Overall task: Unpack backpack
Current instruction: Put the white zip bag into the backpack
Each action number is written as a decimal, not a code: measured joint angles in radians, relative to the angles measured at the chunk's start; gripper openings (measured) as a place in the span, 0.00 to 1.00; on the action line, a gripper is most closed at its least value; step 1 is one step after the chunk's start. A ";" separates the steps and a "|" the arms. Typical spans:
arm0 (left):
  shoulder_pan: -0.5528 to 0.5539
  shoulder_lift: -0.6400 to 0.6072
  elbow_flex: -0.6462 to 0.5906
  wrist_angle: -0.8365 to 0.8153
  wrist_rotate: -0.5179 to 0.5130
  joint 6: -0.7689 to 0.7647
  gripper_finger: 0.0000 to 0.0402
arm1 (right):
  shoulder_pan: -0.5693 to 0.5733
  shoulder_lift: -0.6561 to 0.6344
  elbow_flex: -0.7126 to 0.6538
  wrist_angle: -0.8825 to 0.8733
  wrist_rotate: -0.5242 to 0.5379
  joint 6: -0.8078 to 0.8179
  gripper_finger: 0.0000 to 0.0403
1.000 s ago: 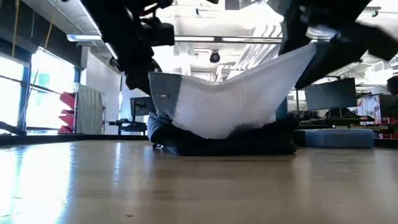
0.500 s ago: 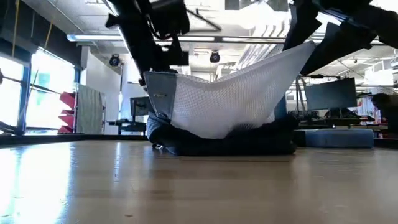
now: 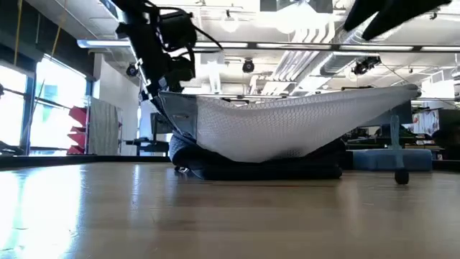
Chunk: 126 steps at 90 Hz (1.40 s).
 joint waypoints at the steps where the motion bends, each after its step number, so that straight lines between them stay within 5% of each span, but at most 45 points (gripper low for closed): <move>1: 0.004 -0.006 -0.009 0.018 0.011 0.000 0.15 | 0.002 -0.004 0.000 0.001 0.002 0.004 0.65; 26: 0.045 -0.028 -0.272 0.574 0.194 -0.094 0.19 | 0.030 -0.032 0.000 0.056 0.016 0.000 0.65; 50: 0.045 0.017 -0.377 0.909 0.189 -0.121 0.35 | 0.020 -0.032 0.000 0.060 0.015 -0.003 0.65; 71: 0.042 0.055 -0.378 1.069 0.099 -0.100 0.40 | -0.012 -0.032 0.000 0.109 0.012 -0.022 0.65; 92: 0.043 0.077 -0.377 1.044 -0.008 -0.150 0.40 | -0.014 -0.032 0.000 0.136 -0.009 -0.045 0.65; 126: 0.047 0.082 -0.374 1.222 0.004 -0.095 0.35 | -0.024 -0.022 -0.041 0.263 -0.096 -0.118 0.65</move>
